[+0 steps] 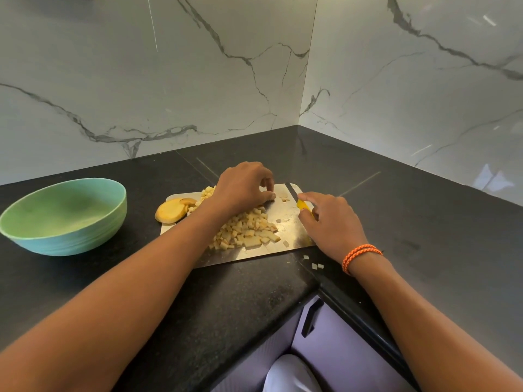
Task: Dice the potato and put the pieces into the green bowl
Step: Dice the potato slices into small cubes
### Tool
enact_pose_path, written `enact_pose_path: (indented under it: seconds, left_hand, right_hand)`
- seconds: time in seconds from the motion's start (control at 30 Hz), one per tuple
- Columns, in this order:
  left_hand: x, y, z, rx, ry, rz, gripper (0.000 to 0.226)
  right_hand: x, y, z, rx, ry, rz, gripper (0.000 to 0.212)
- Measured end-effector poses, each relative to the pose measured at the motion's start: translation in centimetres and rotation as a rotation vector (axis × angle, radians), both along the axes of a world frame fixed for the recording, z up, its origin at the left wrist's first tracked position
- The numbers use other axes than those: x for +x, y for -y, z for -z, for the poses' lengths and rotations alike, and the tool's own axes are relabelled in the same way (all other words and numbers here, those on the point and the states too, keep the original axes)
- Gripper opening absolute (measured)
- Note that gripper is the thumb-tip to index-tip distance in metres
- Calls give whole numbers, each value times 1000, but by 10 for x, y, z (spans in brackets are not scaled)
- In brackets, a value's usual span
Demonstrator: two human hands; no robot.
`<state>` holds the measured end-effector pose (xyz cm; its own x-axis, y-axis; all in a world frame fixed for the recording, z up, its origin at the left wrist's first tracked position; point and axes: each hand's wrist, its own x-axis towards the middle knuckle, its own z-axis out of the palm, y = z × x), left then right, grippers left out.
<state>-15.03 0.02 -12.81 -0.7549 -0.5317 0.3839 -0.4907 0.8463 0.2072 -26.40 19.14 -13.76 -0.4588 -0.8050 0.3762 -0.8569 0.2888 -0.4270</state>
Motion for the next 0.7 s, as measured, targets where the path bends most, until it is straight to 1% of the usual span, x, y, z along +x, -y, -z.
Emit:
enact_pose_path:
  seconds: [0.13, 0.17, 0.3, 0.37, 0.53, 0.63, 0.7]
  left_hand:
    - [3, 6, -2, 115, -79, -36, 12]
    - [3, 7, -2, 132, -62, -36, 14]
    - [4, 8, -4, 179, 113, 34, 27]
    - [5, 11, -6, 211, 106, 43, 25]
    - [15, 22, -11, 278, 37, 36, 12]
    - [16, 23, -11, 291, 82, 12, 18]
    - [13, 22, -10, 265, 100, -2, 17]
  right_hand:
    - [0, 0, 0, -8, 14, 2, 43]
    - [1, 0, -1, -10, 15, 2, 43]
    - [5, -1, -1, -5, 11, -3, 42]
    - [7, -1, -2, -10, 7, -7, 42]
    - [7, -1, -2, -8, 20, -4, 42]
    - [7, -2, -3, -1, 22, -10, 42]
    - [8, -2, -2, 1, 23, -13, 42]
